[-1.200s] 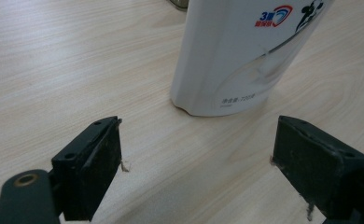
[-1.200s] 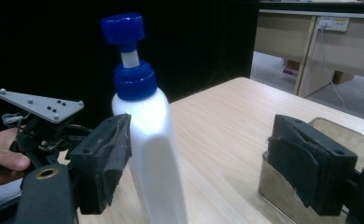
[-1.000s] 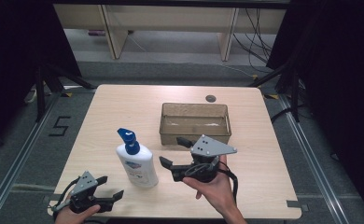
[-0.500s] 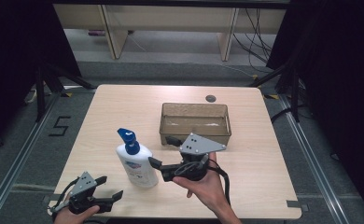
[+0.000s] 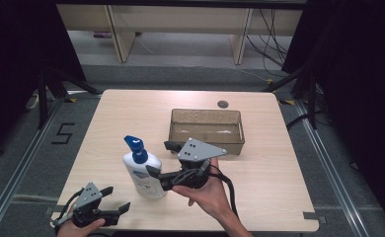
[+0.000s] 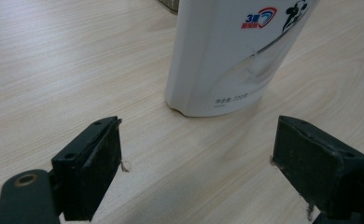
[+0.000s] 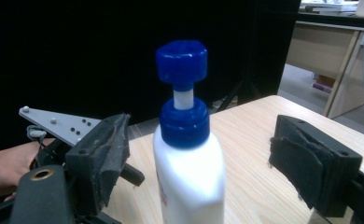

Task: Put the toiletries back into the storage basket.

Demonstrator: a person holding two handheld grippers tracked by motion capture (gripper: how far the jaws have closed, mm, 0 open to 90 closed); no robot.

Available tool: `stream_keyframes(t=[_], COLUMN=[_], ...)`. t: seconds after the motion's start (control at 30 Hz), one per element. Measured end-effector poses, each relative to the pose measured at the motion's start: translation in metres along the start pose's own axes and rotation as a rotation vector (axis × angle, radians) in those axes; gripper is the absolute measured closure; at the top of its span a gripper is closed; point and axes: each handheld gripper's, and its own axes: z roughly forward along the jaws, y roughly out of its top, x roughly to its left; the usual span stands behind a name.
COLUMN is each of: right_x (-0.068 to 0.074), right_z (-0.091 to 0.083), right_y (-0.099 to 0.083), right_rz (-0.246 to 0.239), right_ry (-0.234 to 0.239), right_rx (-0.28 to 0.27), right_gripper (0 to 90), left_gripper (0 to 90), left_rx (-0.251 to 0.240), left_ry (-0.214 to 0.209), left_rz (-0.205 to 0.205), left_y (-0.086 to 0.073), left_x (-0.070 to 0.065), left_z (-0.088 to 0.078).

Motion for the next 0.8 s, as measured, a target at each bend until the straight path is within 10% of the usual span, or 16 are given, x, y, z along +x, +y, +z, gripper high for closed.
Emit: stream_keyframes(t=[0.8], right_x=[-0.004], right_z=[0.031], right_y=[0.008], right_rz=[-0.013], right_ry=[0.042], right_rx=[-0.010], right_gripper=[28.0], left_gripper=[14.9], left_rx=[-0.002], left_ry=[-0.005], left_rz=[-0.004], left_y=[0.000], left_x=[-0.001], left_z=[0.001])
